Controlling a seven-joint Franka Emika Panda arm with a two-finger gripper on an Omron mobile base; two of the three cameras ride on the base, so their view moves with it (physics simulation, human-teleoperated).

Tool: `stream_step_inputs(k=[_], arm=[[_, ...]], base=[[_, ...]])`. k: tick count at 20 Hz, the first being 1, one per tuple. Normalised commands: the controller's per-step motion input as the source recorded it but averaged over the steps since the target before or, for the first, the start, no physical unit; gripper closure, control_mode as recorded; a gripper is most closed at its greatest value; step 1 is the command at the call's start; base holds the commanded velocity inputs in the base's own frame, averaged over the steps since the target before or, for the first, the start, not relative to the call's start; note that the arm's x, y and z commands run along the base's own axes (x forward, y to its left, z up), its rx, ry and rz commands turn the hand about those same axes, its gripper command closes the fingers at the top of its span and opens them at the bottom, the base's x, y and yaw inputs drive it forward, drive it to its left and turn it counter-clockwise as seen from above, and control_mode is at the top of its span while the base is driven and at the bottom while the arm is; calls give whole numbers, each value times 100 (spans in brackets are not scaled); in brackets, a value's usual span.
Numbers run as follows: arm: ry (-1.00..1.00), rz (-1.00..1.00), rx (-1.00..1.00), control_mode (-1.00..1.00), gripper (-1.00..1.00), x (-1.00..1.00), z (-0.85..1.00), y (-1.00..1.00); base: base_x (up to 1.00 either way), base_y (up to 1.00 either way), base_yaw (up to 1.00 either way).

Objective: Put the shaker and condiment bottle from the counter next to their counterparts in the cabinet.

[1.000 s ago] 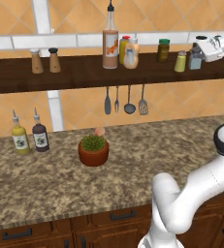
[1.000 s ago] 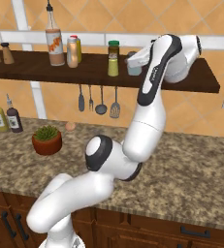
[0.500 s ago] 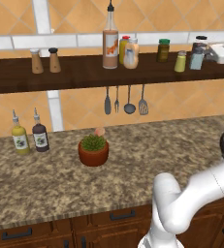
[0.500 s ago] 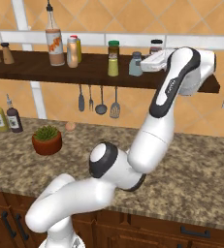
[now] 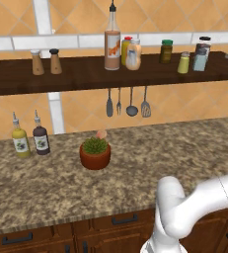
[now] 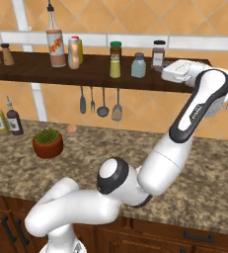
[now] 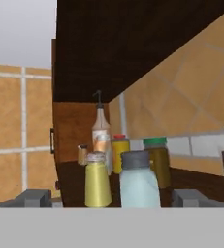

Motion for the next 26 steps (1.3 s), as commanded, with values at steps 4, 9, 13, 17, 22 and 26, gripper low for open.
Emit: stream_step_inputs(k=[4,9,13,17,22,26], arm=[[0,0,18,-100,-100,-77,2,-14],[-2,0,12,-100,-100,-89,7,1],[-7,10,4,-100,-100,-95,4,27],[-10,22,0,-100,-100,-80,0,76],[-20,17,0,-100,-100,-98,0,67],[-33,0,2,-100,-100,-100,0,3]], base=[[0,0,0],[0,0,0],[0,0,0],[0,0,0],[0,0,0],[0,0,0]])
